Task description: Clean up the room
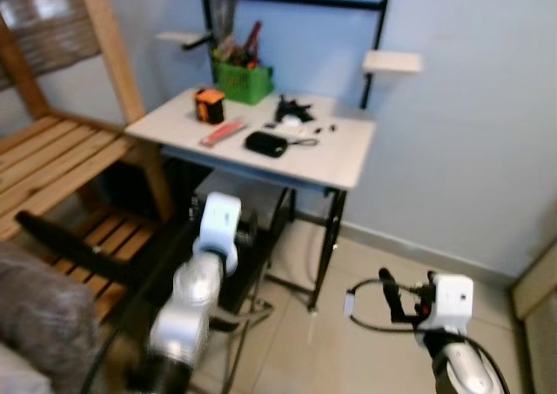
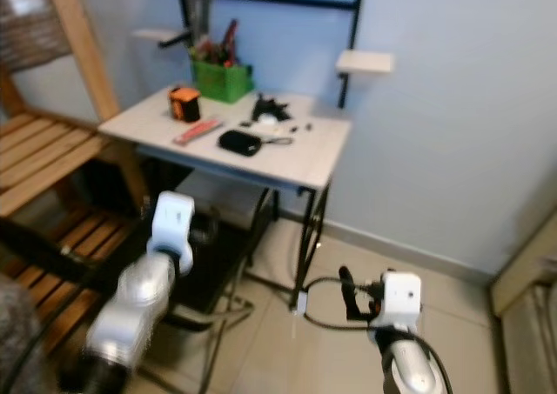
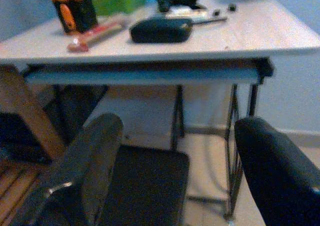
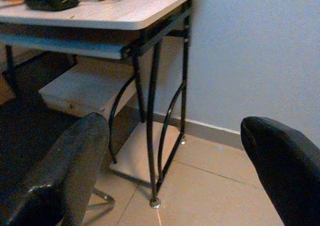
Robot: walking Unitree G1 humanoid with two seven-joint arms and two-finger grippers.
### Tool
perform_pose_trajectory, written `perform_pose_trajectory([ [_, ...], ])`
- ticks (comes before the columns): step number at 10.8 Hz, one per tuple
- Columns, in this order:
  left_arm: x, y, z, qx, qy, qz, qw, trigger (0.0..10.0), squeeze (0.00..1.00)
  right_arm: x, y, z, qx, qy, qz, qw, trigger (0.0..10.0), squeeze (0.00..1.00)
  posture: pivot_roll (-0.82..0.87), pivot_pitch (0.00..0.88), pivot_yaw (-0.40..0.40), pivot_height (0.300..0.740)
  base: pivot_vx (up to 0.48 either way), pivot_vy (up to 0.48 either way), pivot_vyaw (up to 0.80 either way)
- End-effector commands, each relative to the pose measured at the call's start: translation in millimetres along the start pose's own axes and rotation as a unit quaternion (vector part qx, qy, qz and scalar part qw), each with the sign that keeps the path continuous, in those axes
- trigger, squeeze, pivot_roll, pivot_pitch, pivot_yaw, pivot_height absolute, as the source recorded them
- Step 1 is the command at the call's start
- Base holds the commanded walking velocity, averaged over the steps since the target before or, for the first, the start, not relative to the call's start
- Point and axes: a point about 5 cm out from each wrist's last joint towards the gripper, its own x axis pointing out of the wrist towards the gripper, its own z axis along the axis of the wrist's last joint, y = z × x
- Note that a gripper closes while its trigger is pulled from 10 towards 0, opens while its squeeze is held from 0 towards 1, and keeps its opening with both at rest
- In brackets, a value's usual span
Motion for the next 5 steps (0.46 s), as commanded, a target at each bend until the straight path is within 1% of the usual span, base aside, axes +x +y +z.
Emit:
perform_pose_trajectory([
  [1,-4.1,-23.3,0,-0.016,-0.029,-0.047,0.998,10.0,0.0,-10.4,-1.8,-7,-0.017,0.009,0.011,1.0,10.0,0.0,0.11,0.0,0.012,0.731,0.0,0.0,0.0],
  [2,-6.5,-37.8,12,0.012,-0.076,-0.056,0.995,10.0,0.0,-29.2,-6.6,-12,-0.014,0.021,0.012,1.0,10.0,0.0,0.09,0.0,-0.004,0.731,0.0,0.0,0.0],
  [3,-15.8,-41.3,18,0.03,-0.105,-0.075,0.991,10.0,0.0,-39.8,-9.2,-11,-0.021,0.018,0.017,0.999,10.0,0.0,0.08,0.0,-0.012,0.731,0.0,0.0,0.0],
  [4,-26.7,-41.2,14,0.046,-0.112,-0.089,0.989,10.0,0.0,-46.3,-10.6,-11,-0.026,0.017,0.019,0.999,10.0,0.0,0.08,0.0,-0.014,0.731,0.0,0.0,0.0],
  [5,-50.6,-24.9,5,0.067,-0.124,-0.069,0.988,10.0,0.0,-59.0,-15.1,-13,-0.024,0.02,0.01,0.999,10.0,0.0,0.07,0.0,-0.02,0.731,0.0,0.0,0.0],
])
